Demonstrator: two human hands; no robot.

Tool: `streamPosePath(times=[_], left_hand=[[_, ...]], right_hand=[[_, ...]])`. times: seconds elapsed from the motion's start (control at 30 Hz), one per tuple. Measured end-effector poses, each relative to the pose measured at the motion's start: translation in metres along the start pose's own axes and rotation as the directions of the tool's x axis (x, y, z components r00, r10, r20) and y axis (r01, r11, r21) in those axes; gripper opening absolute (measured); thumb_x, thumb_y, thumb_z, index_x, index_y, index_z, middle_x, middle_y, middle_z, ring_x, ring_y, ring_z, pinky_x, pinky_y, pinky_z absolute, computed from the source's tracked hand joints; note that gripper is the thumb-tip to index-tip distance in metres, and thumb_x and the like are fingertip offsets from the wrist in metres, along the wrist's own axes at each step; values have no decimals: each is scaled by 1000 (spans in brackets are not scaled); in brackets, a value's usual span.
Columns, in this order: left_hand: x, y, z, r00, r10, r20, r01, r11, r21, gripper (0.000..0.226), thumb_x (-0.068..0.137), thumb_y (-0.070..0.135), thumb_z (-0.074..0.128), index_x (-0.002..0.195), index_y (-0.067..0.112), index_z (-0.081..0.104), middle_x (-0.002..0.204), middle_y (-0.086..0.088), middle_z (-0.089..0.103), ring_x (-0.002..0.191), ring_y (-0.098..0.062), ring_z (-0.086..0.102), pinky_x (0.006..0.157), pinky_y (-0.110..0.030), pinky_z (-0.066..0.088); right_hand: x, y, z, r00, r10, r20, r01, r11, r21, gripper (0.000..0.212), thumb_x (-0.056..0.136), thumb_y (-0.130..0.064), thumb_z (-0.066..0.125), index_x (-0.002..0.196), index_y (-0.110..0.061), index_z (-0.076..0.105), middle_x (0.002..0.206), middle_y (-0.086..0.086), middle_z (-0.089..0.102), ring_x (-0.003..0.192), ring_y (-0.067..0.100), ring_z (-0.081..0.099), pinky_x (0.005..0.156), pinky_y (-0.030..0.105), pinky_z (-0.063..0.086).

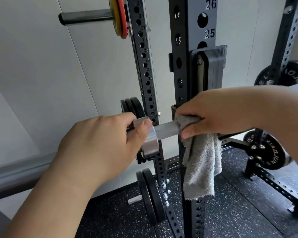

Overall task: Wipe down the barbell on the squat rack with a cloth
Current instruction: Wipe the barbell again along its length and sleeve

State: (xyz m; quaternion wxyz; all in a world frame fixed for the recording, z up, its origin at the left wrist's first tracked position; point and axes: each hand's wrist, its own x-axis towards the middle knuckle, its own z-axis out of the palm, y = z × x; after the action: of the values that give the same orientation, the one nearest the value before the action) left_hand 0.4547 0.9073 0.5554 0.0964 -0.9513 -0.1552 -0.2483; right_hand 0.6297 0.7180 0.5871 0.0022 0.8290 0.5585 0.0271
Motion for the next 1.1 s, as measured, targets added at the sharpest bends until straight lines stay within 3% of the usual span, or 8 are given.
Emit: streamPosePath(times=[0.2,0.43,0.63,0.73,0.8,0.87,0.97,1.1], left_hand=[[1,0,-2,1000,3,2,-3,1000,-15,74,90,80,-5,87,34,53,60,4,59,62,-12,58,59,-31,51],[1,-1,-3,1000,15,4,-15,999,-43,67,85,79,-3,81,36,47,59,3,57,58,-9,55,54,-30,41],[1,2,-2,1000,-3,-1,3,999,-33,66,84,78,-3,82,36,47,58,2,56,60,-11,56,56,-29,43],[0,6,-3,1000,-14,7,14,1000,-13,70,80,77,-7,83,34,49,61,4,59,62,-10,56,57,-29,44],[-2,8,-4,1000,-18,5,18,1000,1,70,79,76,-9,83,36,48,63,6,61,64,-11,56,58,-30,44],[-1,9,-4,1000,-21,-2,21,1000,13,71,79,76,-9,86,35,50,64,6,62,63,-11,57,57,-29,44],[-1,10,-2,999,-31,-17,32,999,22,74,81,75,-9,88,34,52,63,6,62,62,-10,57,57,-28,45],[-1,8,4,995,-22,-100,27,998,48,80,82,77,-16,86,35,51,58,6,60,59,-11,57,55,-28,47]], right_hand=[[12,-23,28,975,-85,-207,64,992,-104,38,94,-70,52,105,-33,51,89,-14,59,78,3,56,68,30,47],[-21,-4,9,972,95,-216,-124,984,-124,24,97,-62,55,110,-43,61,88,-22,60,75,-6,49,63,11,34],[-14,-37,51,876,206,-437,-319,926,-202,23,96,-43,63,105,-23,55,94,-6,61,89,20,62,91,38,52],[-14,-41,62,838,182,-515,-332,918,-215,30,97,-36,42,98,-13,61,84,3,62,76,29,63,81,44,54],[-27,-34,48,877,186,-444,-280,947,-156,40,101,-30,23,111,-25,61,92,-5,64,84,22,64,86,40,56],[-41,-22,26,902,252,-350,-306,946,-108,16,109,-33,43,101,-42,54,86,-14,59,80,12,60,75,34,57],[-49,-11,21,832,347,-433,-420,904,-84,10,107,-40,54,106,-41,64,77,-14,56,71,12,57,58,26,49],[-25,-45,76,726,237,-645,-308,952,4,24,97,-19,63,119,-22,72,110,-1,78,101,25,75,93,40,62]])
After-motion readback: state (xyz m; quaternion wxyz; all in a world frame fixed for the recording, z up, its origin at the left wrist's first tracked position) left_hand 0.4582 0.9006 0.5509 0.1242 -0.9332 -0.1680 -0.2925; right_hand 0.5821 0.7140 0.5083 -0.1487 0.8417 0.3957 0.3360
